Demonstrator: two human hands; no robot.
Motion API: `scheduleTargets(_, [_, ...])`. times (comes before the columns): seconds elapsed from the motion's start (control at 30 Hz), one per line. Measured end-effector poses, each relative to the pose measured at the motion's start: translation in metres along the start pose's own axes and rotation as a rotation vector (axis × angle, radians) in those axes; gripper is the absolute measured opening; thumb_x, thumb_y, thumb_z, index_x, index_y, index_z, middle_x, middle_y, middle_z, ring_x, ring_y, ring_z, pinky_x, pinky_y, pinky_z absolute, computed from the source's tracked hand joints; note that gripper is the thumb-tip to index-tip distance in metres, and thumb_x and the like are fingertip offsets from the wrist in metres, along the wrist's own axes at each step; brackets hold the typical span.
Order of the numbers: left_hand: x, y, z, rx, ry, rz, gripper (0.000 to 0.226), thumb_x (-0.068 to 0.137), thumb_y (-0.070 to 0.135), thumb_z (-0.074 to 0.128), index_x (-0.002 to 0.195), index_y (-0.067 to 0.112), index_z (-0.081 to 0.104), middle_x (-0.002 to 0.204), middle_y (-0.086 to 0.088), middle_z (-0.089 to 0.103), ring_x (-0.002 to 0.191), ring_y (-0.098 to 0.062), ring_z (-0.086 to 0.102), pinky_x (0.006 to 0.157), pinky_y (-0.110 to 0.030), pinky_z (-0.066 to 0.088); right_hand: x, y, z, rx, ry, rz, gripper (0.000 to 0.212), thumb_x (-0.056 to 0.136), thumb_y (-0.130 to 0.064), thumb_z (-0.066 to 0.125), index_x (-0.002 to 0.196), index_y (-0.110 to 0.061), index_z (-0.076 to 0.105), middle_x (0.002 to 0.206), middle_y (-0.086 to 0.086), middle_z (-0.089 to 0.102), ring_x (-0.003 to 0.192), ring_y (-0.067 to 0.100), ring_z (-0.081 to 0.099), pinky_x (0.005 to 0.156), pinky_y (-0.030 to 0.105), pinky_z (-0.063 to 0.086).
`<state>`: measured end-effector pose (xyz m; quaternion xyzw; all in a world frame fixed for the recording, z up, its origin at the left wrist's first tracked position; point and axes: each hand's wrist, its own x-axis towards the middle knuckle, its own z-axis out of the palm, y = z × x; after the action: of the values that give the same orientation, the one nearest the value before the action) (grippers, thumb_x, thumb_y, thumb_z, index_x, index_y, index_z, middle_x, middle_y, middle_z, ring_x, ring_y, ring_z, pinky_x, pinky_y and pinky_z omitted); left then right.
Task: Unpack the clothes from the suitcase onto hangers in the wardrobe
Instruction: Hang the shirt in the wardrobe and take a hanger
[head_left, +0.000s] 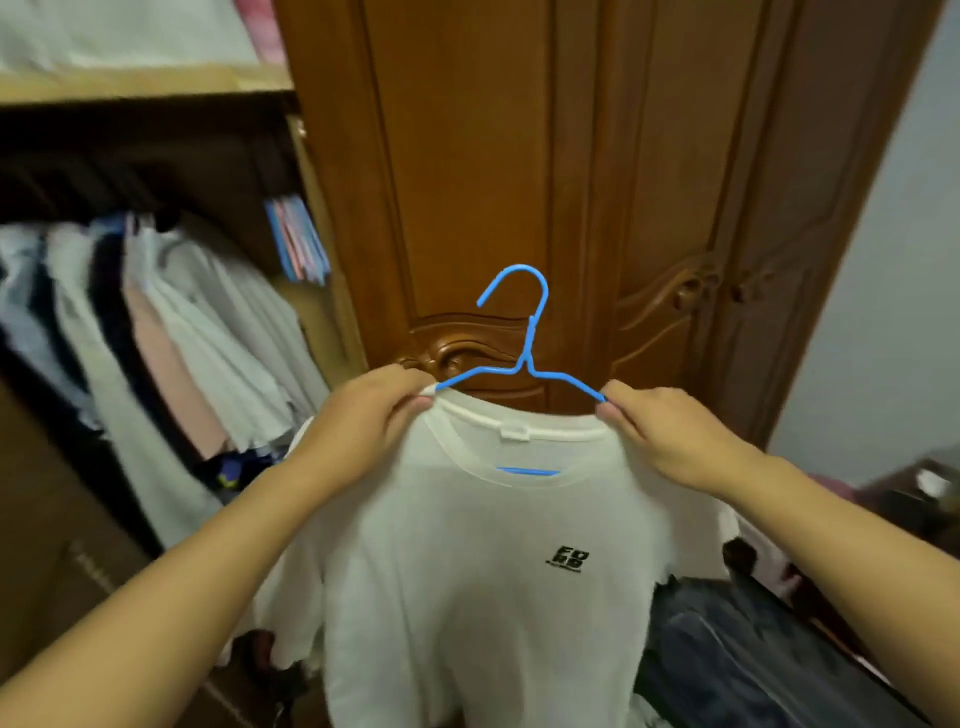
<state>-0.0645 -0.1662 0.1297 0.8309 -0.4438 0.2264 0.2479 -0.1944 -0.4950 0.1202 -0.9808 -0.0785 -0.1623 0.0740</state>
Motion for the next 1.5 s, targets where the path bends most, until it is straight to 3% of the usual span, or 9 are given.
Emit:
scheduleTargets(0.13, [-0.020, -0.012, -0.035, -0.090, 0.027, -0.168, 0.015, 0.087, 0.019, 0.063, 0.099, 0.025, 0.070, 0.091, 0.013, 0.051, 0.088, 0.009, 0.052, 0.078, -0.007, 0.036, 0.027, -0.023, 0.020, 0.017, 0.243, -0.087, 0.027, 0.099, -0.049, 0.029, 0.091, -0.026, 0.042, 0.072, -0.003, 0.059, 0.066, 0.032, 0.062, 0.055, 0.042, 0.048])
scheduleTargets(0.33, [-0.045, -0.030, -0.076, -0.049, -0.062, -0.351, 0.027, 0.088, 0.014, 0.069, 0.084, 0.035, 0.053, 0.085, 0.008, 0.059, 0.081, -0.004, 0.056, 0.071, -0.028, 0.043, 0.053, -0.057, 0.024, 0.052, 0.362, -0.165, 0.037, 0.101, -0.045, 0.031, 0.091, -0.018, 0.054, 0.070, -0.002, 0.057, 0.060, 0.030, 0.058, 0.051, 0.038, 0.044])
scheduleTargets(0.57, [-0.044, -0.078, -0.081, 0.639, -0.266, -0.437, 0.016, 0.100, 0.016, 0.045, 0.113, 0.025, 0.048, 0.112, -0.005, 0.063, 0.101, -0.034, 0.061, 0.067, -0.036, 0.032, 0.076, -0.084, 0.004, 0.620, -0.248, -0.141, 0.009, 0.092, -0.029, 0.070, 0.101, -0.027, 0.070, 0.062, -0.012, 0.054, 0.057, 0.003, 0.048, 0.060, 0.028, 0.041])
scheduleTargets(0.7, [-0.027, -0.119, -0.077, 0.656, -0.271, -0.525, 0.014, 0.100, 0.016, 0.044, 0.114, 0.020, 0.046, 0.106, -0.010, 0.061, 0.092, -0.036, 0.061, 0.070, -0.042, 0.046, 0.069, -0.104, -0.002, 1.017, -0.374, -0.091, 0.045, 0.096, -0.014, 0.064, 0.135, -0.034, 0.055, 0.113, -0.003, 0.074, 0.104, 0.015, 0.070, 0.088, 0.034, 0.056])
scheduleTargets(0.83, [-0.013, -0.146, -0.071, 0.569, -0.244, -0.474, 0.006, 0.105, 0.022, 0.044, 0.106, 0.023, 0.050, 0.102, -0.008, 0.064, 0.088, -0.032, 0.060, 0.076, -0.042, 0.051, 0.076, -0.116, 0.006, 0.769, -0.284, -0.211, 0.064, 0.099, -0.017, 0.061, 0.149, -0.045, 0.034, 0.149, -0.031, 0.041, 0.138, -0.010, 0.034, 0.114, 0.017, 0.029])
scheduleTargets(1.0, [-0.002, -0.188, -0.061, 0.504, -0.285, -0.383, 0.018, 0.107, 0.027, 0.042, 0.105, 0.015, 0.055, 0.099, -0.009, 0.063, 0.089, -0.033, 0.060, 0.073, -0.041, 0.046, 0.097, -0.137, 0.033, 0.766, -0.350, -0.158, 0.071, 0.096, -0.008, 0.062, 0.150, -0.045, 0.035, 0.152, -0.033, 0.034, 0.141, -0.013, 0.026, 0.117, 0.016, 0.020])
scheduleTargets(1.1, [-0.004, -0.222, -0.070, 0.442, -0.297, -0.350, 0.028, 0.103, 0.034, 0.051, 0.122, 0.015, 0.060, 0.124, -0.010, 0.058, 0.116, -0.031, 0.056, 0.090, -0.042, 0.047, 0.115, -0.148, 0.053, 0.773, -0.282, -0.081, 0.074, 0.095, 0.001, 0.056, 0.146, -0.050, 0.038, 0.151, -0.034, 0.034, 0.140, -0.016, 0.023, 0.117, 0.016, 0.017])
scheduleTargets(1.33, [0.026, -0.288, -0.208, 0.820, 0.348, -0.262, 0.062, 0.085, 0.009, 0.064, 0.145, 0.012, 0.049, 0.156, -0.028, 0.030, 0.147, -0.049, 0.022, 0.120, -0.054, 0.016, 0.190, -0.188, 0.036, 0.698, -0.093, 0.005, 0.080, 0.088, 0.007, 0.057, 0.139, -0.052, 0.043, 0.141, -0.033, 0.044, 0.133, -0.015, 0.036, 0.114, 0.014, 0.025])
scheduleTargets(1.5, [0.045, -0.322, -0.291, 0.972, 0.413, -0.394, 0.067, 0.102, 0.039, 0.046, 0.161, 0.022, 0.017, 0.166, -0.024, 0.002, 0.154, -0.042, -0.001, 0.124, -0.052, 0.001, 0.250, -0.249, 0.063, 0.507, -0.132, -0.031, 0.087, 0.076, 0.004, 0.045, 0.151, -0.040, 0.037, 0.146, -0.011, 0.052, 0.136, 0.005, 0.044, 0.107, 0.010, 0.031])
